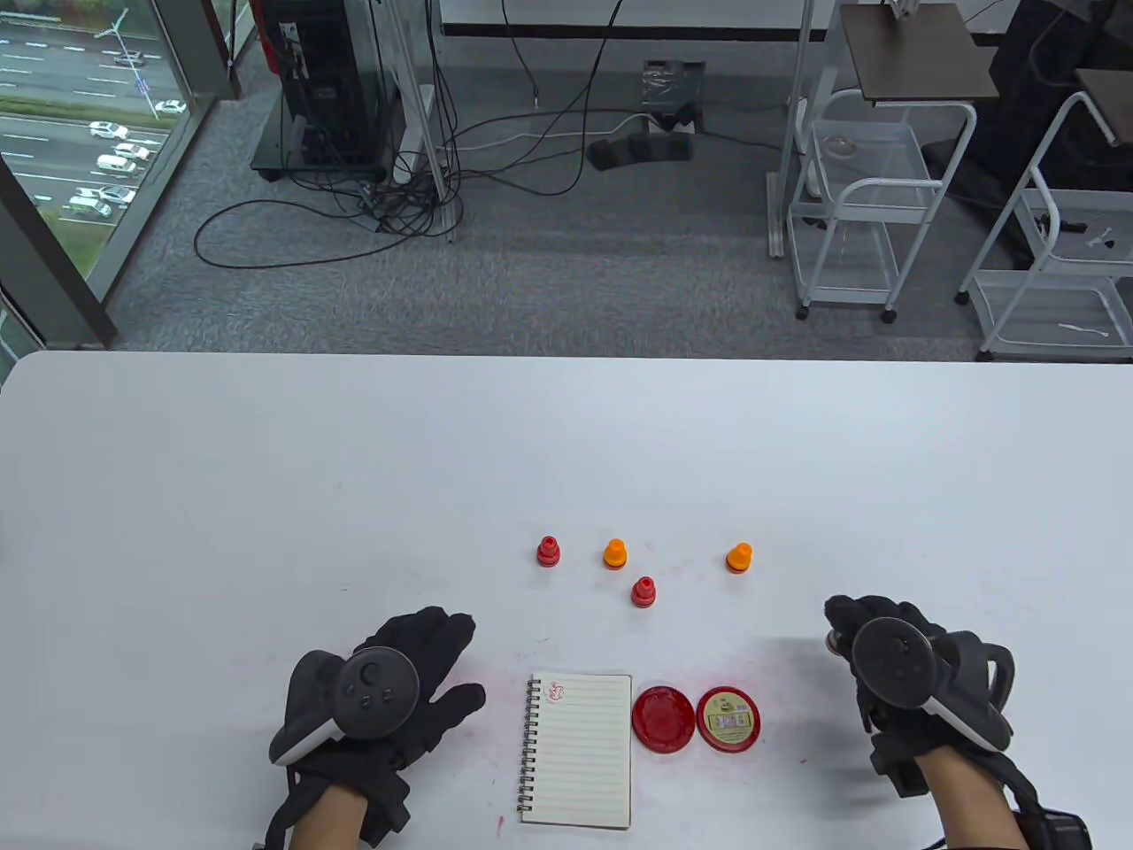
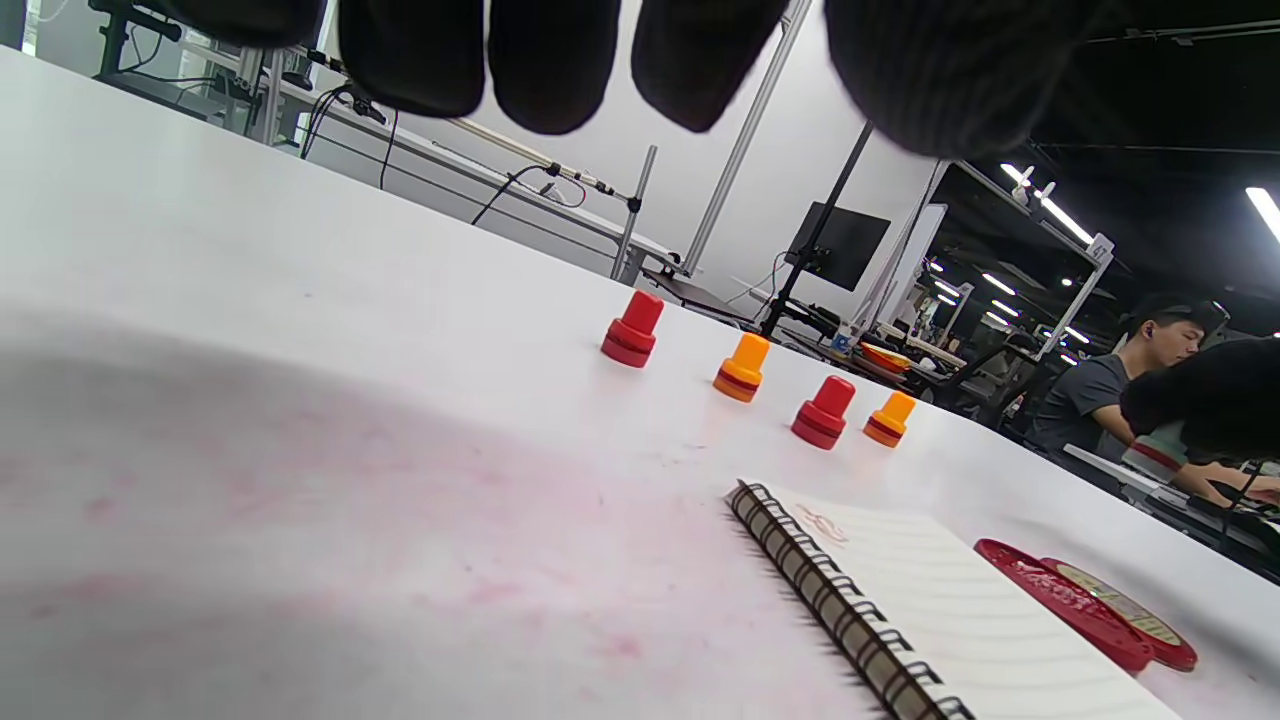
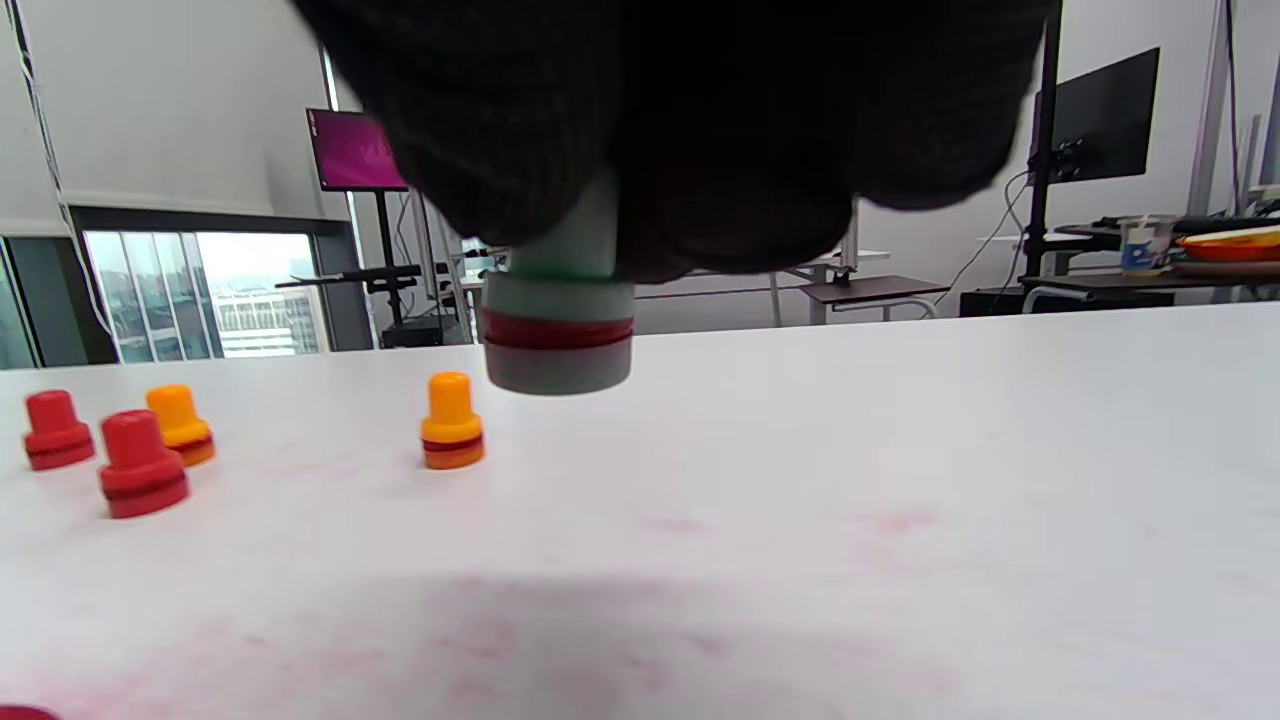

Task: Stamp reward stamp onto notebook

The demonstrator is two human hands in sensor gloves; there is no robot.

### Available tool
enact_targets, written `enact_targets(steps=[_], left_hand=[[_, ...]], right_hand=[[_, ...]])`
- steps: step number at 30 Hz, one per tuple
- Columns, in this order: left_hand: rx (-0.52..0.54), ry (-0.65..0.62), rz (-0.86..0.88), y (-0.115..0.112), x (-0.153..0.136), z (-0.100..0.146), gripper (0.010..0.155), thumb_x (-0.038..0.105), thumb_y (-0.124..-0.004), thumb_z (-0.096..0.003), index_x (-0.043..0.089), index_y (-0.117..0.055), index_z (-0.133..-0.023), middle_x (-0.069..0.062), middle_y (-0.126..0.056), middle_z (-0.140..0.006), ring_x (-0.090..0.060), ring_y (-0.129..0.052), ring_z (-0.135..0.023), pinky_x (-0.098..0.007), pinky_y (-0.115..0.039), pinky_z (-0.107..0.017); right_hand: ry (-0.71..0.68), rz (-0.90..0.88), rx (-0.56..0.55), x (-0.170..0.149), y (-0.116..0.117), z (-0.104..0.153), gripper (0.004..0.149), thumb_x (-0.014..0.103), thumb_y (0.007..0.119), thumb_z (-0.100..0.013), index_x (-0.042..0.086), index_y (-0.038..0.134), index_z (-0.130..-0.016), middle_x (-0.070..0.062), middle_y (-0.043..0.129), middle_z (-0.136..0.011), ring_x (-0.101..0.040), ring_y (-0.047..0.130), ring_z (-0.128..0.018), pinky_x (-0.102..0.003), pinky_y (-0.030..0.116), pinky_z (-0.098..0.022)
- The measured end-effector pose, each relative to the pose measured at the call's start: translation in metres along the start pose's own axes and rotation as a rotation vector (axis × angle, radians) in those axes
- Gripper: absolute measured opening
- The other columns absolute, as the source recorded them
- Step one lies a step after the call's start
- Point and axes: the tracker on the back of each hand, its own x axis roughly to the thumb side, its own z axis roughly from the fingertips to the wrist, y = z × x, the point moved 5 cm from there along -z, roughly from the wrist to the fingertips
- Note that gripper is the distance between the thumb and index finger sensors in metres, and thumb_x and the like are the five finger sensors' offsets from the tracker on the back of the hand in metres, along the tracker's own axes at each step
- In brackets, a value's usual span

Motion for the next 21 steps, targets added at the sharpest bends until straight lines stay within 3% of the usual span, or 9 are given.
enact_targets(steps=[11,21], left_hand=[[0.036,0.036,0.031,0.008,-0.013,0.002,0.079,0.060,-0.068,-0.0495,0.019,-0.056,-0.116,-0.020,-0.054,-0.119,-0.051,-0.061,-0.104,-0.069,-0.057,-0.072],[0.024,0.041,0.021,0.008,-0.012,0.002,0.079,0.060,-0.068,-0.0497,0.019,-0.057,-0.116,-0.021,-0.055,-0.119,-0.051,-0.062,-0.104,-0.069,-0.057,-0.072]], right_hand=[[0.134,0.020,0.085,-0.048,0.024,0.005,0.045,0.023,0.086,-0.040,0.023,0.083,-0.085,-0.009,0.092,-0.085,-0.031,0.095,-0.062,-0.046,0.085,-0.048],[0.183,0.033,0.131,-0.062,0.046,0.009,0.046,0.023,0.086,-0.040,0.023,0.082,-0.086,-0.008,0.092,-0.086,-0.032,0.095,-0.064,-0.047,0.085,-0.049]])
